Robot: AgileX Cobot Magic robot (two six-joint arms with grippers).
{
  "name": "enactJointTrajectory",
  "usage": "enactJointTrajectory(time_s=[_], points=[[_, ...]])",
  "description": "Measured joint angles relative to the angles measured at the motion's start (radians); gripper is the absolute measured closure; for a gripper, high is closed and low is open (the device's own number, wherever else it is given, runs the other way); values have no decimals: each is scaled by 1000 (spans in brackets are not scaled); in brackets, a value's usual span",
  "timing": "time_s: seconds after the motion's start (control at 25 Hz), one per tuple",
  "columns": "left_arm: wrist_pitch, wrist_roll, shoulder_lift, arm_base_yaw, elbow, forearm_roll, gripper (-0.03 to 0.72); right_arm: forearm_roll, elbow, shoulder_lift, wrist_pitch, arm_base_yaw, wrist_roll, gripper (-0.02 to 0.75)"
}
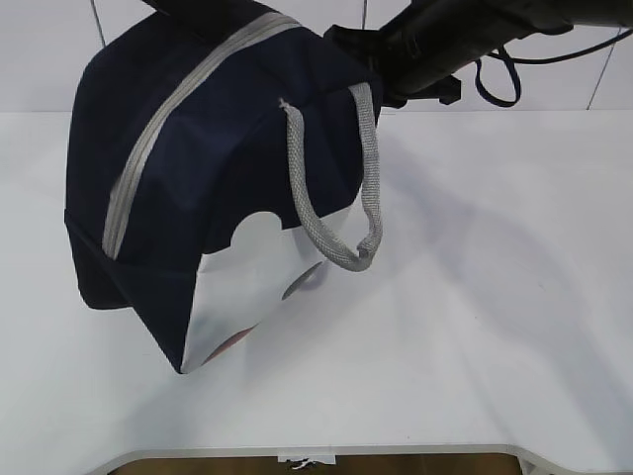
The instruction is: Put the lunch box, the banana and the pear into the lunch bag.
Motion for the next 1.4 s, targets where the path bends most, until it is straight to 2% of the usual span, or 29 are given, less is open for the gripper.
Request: enactJointTrajectory(time_s=[0.96,1.08,1.2,1.28,1.4], points=[[-13,2,155,0,-6,-16,677,-55,0,2,21,0,-33,726],[-13,2,155,0,-6,-16,677,-60,0,2,19,0,-44,671],[-13,2,155,0,-6,-16,676,-61,0,2,10,-2,-53,472],[-13,2,156,0,-6,-16,677,-61,0,2,6,-2,-52,375],[-13,2,162,0,-6,-16,677,-61,0,2,8,-2,-58,319]])
